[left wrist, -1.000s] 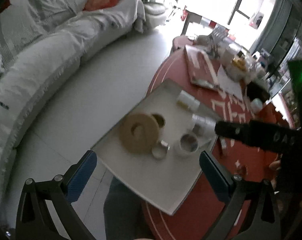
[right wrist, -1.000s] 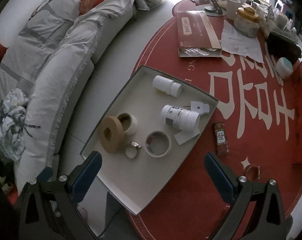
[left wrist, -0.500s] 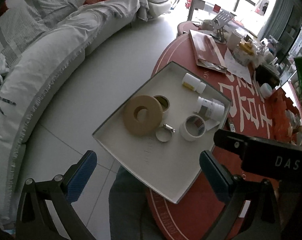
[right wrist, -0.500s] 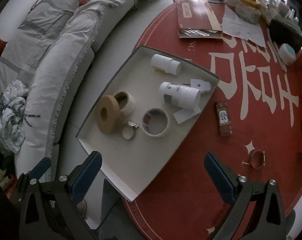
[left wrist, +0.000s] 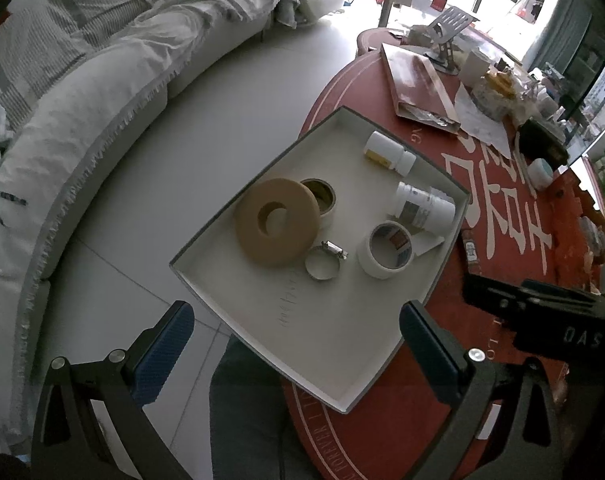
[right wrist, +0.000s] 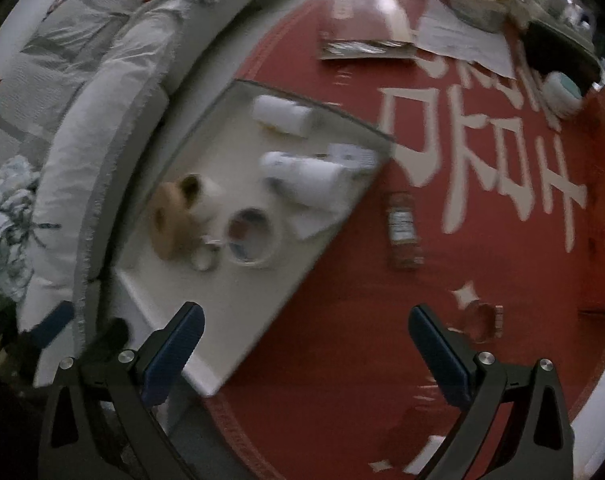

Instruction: Organize rigid objects

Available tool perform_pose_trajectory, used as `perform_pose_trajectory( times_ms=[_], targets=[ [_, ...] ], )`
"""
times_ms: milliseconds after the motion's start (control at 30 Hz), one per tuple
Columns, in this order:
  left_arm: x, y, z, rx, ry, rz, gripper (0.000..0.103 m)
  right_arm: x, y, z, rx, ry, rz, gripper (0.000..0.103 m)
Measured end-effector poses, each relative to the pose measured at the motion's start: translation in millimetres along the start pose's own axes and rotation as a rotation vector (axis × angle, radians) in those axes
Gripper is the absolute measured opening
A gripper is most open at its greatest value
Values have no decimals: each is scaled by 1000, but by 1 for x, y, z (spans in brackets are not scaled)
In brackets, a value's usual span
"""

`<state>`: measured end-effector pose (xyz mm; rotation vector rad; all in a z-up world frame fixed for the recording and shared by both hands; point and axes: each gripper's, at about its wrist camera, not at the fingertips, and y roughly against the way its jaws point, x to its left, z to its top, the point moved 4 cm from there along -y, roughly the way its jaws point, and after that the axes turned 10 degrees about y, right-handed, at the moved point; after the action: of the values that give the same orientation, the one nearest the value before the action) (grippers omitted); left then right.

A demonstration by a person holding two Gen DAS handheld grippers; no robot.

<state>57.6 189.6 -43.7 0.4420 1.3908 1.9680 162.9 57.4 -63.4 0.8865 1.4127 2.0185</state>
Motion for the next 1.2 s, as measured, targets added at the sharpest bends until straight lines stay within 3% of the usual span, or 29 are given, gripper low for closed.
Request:
perform_pose_trajectory(
  times_ms=[267, 500, 667, 900, 1067, 1133, 1167, 1200],
  targets=[
    [-11, -15, 5, 26, -10, -12, 103, -71, -17, -8, 65, -80, -125, 103],
    [-20, -33, 1, 72, -17, -16, 103, -81, -59, 3, 173, 24, -236, 103],
    [-18, -40, 0, 91, -2, -8, 103, -64, -88, 24, 184, 125, -219, 103],
    [-22, -46, 0, 100, -5, -4, 103, -66, -91, 24, 132, 135, -198, 103],
    [-26, -49, -5, 115, -19, -2, 103, -62, -95, 28, 161, 108, -202, 103],
    [-27, -48, -8, 116, -28, 1, 103, -60, -96, 31, 146, 123, -205, 99],
    [-26, -47, -9, 115, -31, 3, 103, -57, -93, 29, 136, 134, -204, 89],
    [-26, -46, -11, 116, -32, 3, 103, -52, -88, 29, 125, 154, -202, 72]
  ],
)
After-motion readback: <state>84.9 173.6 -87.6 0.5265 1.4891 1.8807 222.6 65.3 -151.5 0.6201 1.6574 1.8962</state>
